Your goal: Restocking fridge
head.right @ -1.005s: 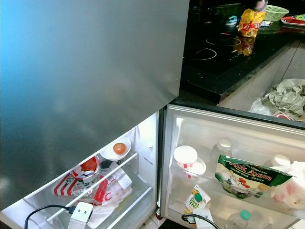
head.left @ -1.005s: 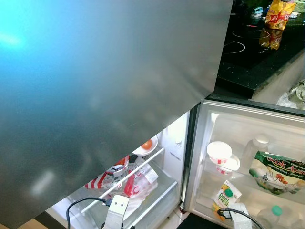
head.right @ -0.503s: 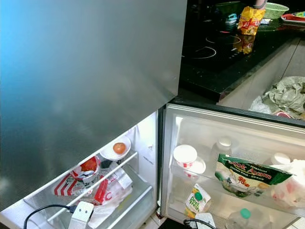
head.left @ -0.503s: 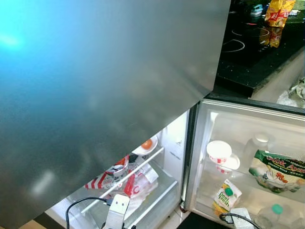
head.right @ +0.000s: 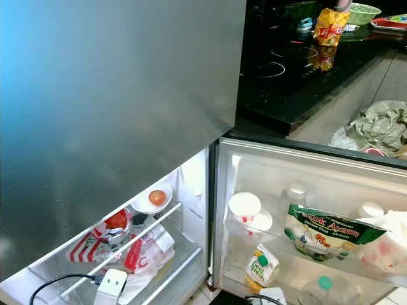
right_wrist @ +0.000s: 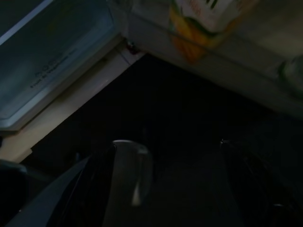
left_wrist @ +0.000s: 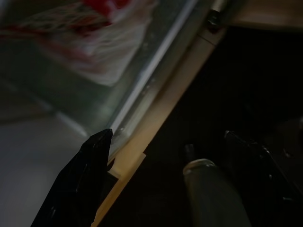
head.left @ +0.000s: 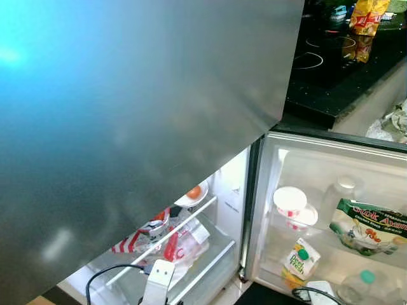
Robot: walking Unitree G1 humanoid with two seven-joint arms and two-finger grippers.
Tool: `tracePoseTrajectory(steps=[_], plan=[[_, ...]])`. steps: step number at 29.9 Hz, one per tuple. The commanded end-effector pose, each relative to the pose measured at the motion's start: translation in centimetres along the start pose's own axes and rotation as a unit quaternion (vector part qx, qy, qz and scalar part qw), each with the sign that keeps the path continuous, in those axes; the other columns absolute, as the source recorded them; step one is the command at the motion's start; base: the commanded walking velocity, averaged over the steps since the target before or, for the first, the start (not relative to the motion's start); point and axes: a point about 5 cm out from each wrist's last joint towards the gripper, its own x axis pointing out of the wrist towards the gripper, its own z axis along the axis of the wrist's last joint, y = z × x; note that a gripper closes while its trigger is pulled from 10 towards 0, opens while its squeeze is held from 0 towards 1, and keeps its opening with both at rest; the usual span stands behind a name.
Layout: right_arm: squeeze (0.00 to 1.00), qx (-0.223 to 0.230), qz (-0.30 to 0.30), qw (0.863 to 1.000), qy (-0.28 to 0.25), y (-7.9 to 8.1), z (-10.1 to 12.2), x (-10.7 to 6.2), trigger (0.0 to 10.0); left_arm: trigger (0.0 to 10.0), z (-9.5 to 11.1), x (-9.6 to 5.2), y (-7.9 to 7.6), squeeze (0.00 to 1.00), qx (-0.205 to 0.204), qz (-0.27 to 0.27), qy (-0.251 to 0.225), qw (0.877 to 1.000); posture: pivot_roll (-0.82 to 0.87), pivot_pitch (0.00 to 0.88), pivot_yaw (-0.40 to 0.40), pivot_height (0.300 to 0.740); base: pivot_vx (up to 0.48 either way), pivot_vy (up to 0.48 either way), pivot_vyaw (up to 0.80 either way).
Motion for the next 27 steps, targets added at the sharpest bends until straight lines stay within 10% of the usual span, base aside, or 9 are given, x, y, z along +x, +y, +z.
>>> tracePoseTrajectory(steps=[1, 27], plan=[[0.00, 0.001, -0.005, 1.000, 0.015, -0.1, -0.9, -0.1, 10.0, 10.0, -0.2, 0.0, 0.0, 0.00, -0.001, 0.001, 0.003, 1.000, -0.16, 0.057, 0.039, 0.740, 0.000, 0.000, -0.80], [0.00, -0.001, -0.020, 1.000, -0.001, -2.6, 1.8, 0.0, 10.0, 10.0, 0.0, 0.0, 0.2, 0.00, 0.004, -0.004, 0.001, 1.000, -0.16, 0.044, 0.021, 0.740, 0.000, -0.032, -0.15]])
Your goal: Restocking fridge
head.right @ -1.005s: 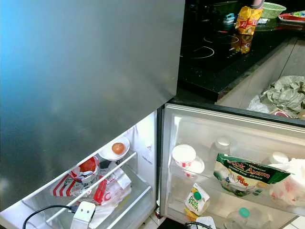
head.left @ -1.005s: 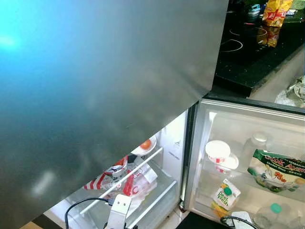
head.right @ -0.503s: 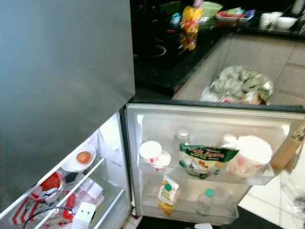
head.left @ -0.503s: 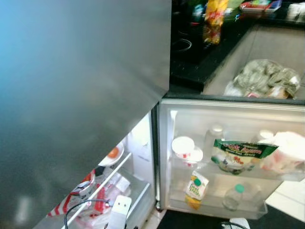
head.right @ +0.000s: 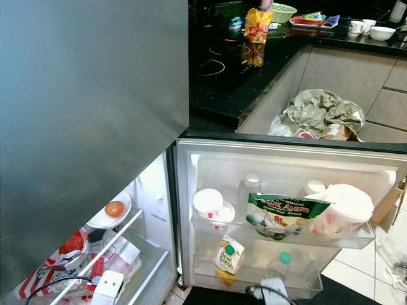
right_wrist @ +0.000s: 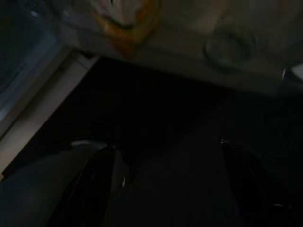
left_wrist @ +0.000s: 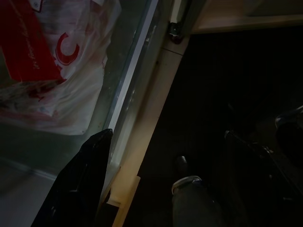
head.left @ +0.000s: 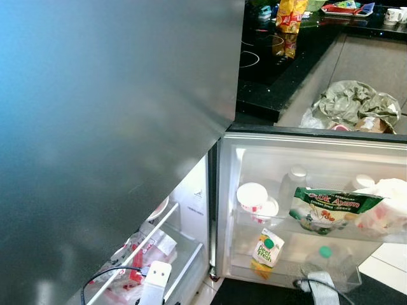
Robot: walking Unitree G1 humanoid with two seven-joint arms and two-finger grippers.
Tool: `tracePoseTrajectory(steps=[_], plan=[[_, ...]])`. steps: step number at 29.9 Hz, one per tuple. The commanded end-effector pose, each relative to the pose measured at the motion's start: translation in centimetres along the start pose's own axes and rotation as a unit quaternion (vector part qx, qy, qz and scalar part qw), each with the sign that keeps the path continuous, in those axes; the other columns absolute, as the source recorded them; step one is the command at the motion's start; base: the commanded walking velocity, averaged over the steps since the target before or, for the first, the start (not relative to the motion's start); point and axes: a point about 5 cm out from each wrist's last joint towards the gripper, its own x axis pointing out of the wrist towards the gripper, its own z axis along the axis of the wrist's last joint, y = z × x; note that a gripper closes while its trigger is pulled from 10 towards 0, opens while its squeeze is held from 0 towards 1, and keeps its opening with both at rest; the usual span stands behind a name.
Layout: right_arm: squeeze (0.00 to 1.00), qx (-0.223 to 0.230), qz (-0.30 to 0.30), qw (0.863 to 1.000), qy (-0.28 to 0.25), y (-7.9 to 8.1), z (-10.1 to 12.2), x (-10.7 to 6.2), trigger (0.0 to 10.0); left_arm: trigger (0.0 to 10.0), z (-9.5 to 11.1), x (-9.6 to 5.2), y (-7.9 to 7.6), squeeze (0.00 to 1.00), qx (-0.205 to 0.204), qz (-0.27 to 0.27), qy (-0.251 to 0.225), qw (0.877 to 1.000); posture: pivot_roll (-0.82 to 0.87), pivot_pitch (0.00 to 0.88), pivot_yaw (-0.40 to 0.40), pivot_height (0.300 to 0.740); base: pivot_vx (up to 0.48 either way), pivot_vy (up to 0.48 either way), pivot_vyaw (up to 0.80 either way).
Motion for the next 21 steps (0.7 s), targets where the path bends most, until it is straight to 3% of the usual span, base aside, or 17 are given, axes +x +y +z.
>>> tracePoseTrajectory(steps=[1, 8, 21], plan=[[0.00, 0.007, -0.002, 1.000, 0.010, -0.2, -0.5, -0.1, 10.0, 10.0, -0.3, 0.1, -0.4, 0.00, -0.001, -0.003, 0.007, 1.000, -0.16, 0.045, 0.022, 0.740, 0.000, -0.281, 0.00], [0.00, 0.009, 0.000, 1.000, 0.011, 0.1, -0.8, -0.1, 10.0, 10.0, -0.2, 0.2, -0.8, 0.00, -0.001, -0.007, 0.007, 1.000, -0.16, 0.048, 0.030, 0.740, 0.000, -0.283, 0.00], [0.00, 0.014, -0.002, 1.000, 0.021, 0.0, -2.1, -0.3, 10.0, 10.0, -0.3, -0.1, 0.1, 0.00, 0.001, -0.007, 0.009, 1.000, -0.17, 0.053, 0.039, 0.740, 0.000, -0.283, 0.00]])
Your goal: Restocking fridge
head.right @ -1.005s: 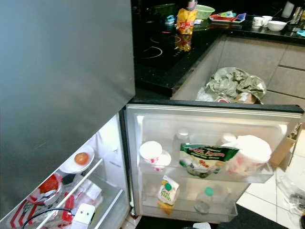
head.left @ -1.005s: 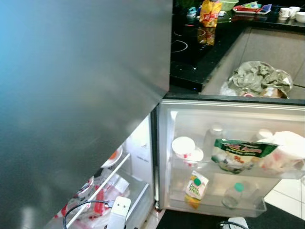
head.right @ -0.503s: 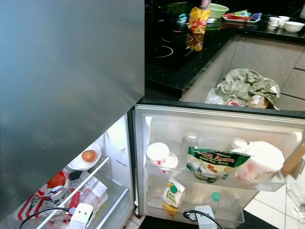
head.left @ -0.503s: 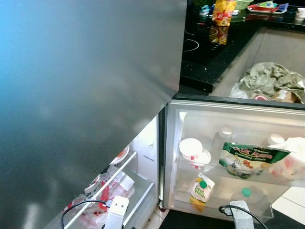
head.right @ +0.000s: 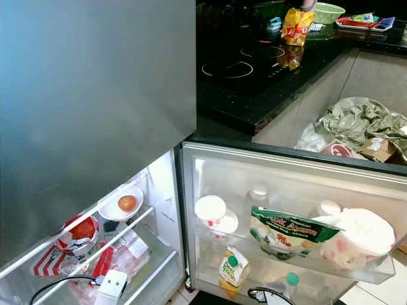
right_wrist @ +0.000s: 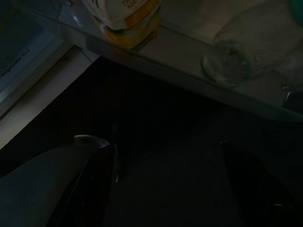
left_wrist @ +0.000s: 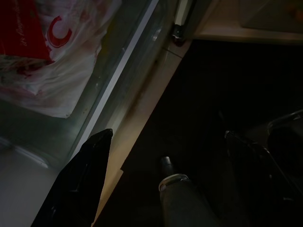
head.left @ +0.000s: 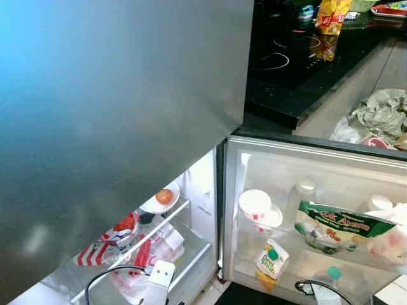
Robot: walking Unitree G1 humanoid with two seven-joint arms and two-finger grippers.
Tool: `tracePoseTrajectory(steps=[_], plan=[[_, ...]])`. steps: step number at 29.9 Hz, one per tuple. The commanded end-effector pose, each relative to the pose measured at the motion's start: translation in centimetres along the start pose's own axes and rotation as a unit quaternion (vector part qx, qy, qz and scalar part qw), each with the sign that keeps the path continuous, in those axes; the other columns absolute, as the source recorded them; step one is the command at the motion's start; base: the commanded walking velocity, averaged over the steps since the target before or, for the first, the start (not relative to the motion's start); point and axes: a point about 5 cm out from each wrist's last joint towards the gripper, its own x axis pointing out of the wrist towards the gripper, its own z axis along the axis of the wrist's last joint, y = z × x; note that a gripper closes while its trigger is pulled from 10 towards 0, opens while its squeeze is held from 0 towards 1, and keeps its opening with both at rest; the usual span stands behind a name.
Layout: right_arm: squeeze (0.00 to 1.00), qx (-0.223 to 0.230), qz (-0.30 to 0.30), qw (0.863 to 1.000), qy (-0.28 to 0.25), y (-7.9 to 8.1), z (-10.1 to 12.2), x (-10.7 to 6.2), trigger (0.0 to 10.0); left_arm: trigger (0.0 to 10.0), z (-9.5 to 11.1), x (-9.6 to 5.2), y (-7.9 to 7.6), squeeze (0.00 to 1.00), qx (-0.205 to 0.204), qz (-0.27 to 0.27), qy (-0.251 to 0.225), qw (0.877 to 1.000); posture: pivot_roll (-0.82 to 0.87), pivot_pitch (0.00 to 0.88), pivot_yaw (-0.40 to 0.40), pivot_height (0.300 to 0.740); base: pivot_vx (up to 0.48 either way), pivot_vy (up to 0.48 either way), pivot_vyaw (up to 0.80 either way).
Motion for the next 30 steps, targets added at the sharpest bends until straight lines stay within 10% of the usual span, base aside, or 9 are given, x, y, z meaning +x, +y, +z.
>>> tracePoseTrajectory(steps=[1, 14, 30], plan=[[0.00, -0.001, 0.001, 1.000, 0.001, 0.1, -0.4, 0.0, 10.0, 10.0, -0.5, -0.2, 0.5, 0.00, 0.001, 0.005, 0.012, 1.000, -0.17, 0.053, 0.039, 0.740, 0.000, -0.285, 0.00], [0.00, -0.005, 0.003, 1.000, -0.001, 0.2, -0.1, 0.0, 10.0, 10.0, -0.8, 0.4, -2.4, 0.00, -0.002, -0.006, 0.014, 1.000, -0.17, 0.055, 0.034, 0.740, 0.000, -0.284, 0.00], [0.00, -0.014, 0.006, 1.000, -0.011, 0.1, 0.9, 0.1, 10.0, 10.0, 0.0, 0.1, -0.1, 0.00, -0.027, 0.009, -0.003, 1.000, -0.18, 0.061, 0.019, 0.740, 0.000, -0.346, 0.00]])
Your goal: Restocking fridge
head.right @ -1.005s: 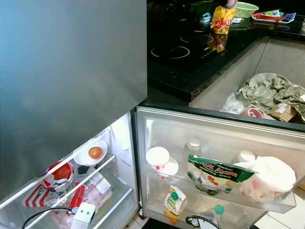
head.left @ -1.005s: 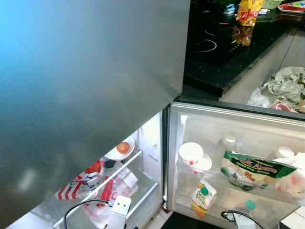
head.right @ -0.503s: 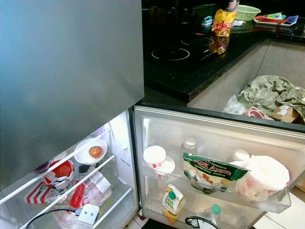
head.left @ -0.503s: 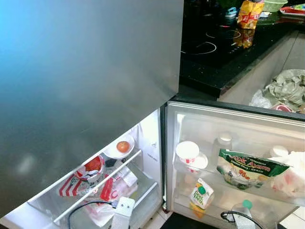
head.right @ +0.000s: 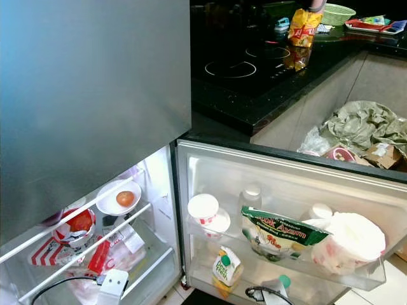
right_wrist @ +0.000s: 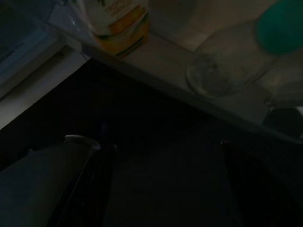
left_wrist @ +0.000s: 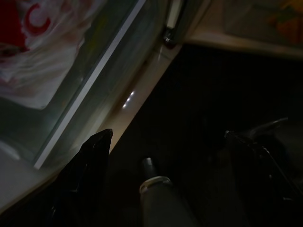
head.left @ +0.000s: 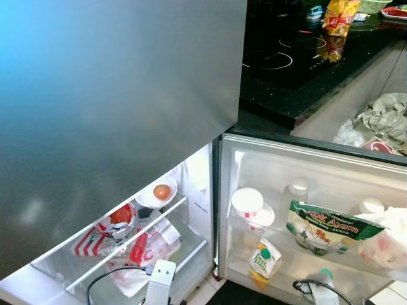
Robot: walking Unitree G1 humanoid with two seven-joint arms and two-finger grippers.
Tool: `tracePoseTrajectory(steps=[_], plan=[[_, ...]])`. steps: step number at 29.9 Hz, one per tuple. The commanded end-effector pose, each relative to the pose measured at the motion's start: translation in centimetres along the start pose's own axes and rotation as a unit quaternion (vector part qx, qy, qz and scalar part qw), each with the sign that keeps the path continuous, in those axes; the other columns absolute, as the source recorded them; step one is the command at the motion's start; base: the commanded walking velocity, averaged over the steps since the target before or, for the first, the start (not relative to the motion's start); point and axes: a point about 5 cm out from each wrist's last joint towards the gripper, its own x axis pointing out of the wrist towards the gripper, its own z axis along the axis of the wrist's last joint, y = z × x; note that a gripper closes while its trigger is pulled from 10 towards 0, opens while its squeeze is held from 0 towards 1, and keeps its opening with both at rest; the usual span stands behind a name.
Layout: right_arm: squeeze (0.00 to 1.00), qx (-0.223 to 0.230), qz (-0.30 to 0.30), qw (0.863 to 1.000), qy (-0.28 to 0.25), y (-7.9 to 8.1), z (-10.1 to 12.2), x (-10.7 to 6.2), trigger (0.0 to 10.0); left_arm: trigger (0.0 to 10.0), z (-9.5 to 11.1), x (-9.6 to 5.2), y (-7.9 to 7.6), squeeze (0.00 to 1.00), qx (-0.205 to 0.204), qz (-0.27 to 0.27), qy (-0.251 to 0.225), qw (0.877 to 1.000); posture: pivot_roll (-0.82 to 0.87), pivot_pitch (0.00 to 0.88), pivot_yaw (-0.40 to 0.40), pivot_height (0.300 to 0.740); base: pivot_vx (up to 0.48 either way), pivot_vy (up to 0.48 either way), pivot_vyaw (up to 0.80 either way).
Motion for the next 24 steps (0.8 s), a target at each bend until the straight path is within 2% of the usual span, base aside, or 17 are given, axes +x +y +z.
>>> tracePoseTrajectory(steps=[1, 15, 24], plan=[[0.00, 0.001, 0.004, 1.000, -0.005, 0.18, 0.24, 0.03, 10.0, 10.0, -0.57, -0.23, 0.48, 0.00, -0.009, 0.006, 0.008, 1.000, -0.18, 0.061, 0.019, 0.740, 0.000, -0.364, 0.00], [0.00, -0.005, 0.007, 1.000, -0.011, 0.13, 0.77, 0.07, 10.0, 10.0, -0.40, -0.09, -0.06, 0.00, -0.013, 0.002, 0.000, 1.000, -0.18, 0.063, 0.009, 0.740, 0.000, -0.344, 0.00], [0.00, -0.011, 0.007, 1.000, -0.011, 0.03, 0.88, 0.07, 10.0, 10.0, -0.16, -0.03, -0.14, 0.00, -0.025, 0.004, -0.007, 1.000, -0.18, 0.063, 0.002, 0.740, 0.000, 0.000, 0.00]])
